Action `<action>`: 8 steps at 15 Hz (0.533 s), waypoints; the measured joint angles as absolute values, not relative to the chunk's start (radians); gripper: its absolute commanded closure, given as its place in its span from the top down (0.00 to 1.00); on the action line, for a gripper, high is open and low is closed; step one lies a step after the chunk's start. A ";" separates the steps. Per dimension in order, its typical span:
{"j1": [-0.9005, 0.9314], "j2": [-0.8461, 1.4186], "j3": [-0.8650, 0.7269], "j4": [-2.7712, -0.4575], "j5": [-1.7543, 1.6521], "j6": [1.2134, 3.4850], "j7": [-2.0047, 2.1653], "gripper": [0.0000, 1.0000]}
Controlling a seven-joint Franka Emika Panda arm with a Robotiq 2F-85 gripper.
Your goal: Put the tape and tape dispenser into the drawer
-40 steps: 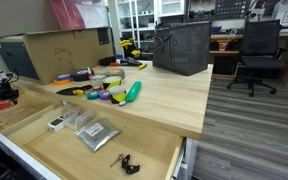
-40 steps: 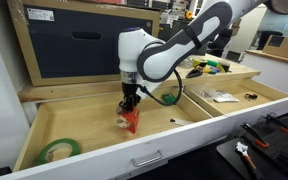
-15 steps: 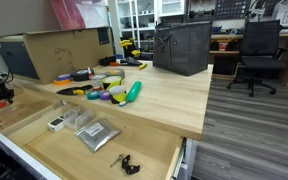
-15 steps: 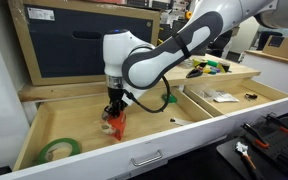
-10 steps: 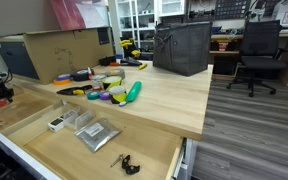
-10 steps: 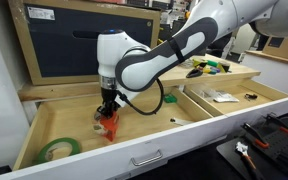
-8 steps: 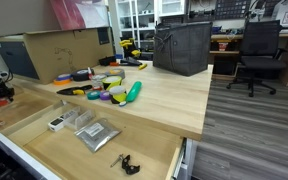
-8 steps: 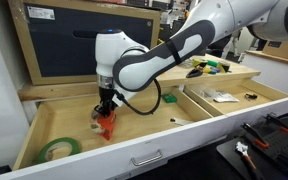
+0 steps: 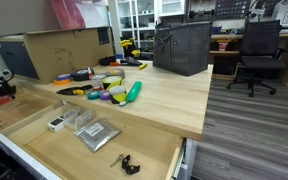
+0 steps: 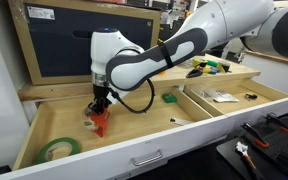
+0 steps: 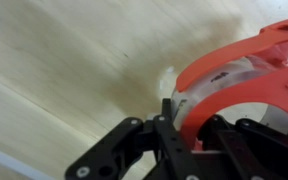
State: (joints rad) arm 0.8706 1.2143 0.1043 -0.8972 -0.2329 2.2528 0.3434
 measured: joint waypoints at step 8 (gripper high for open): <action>0.920 1.318 0.088 -0.711 -0.217 2.194 0.334 0.06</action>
State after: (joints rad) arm 0.9197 1.3180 0.0882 -0.7106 -0.2166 2.1944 0.3340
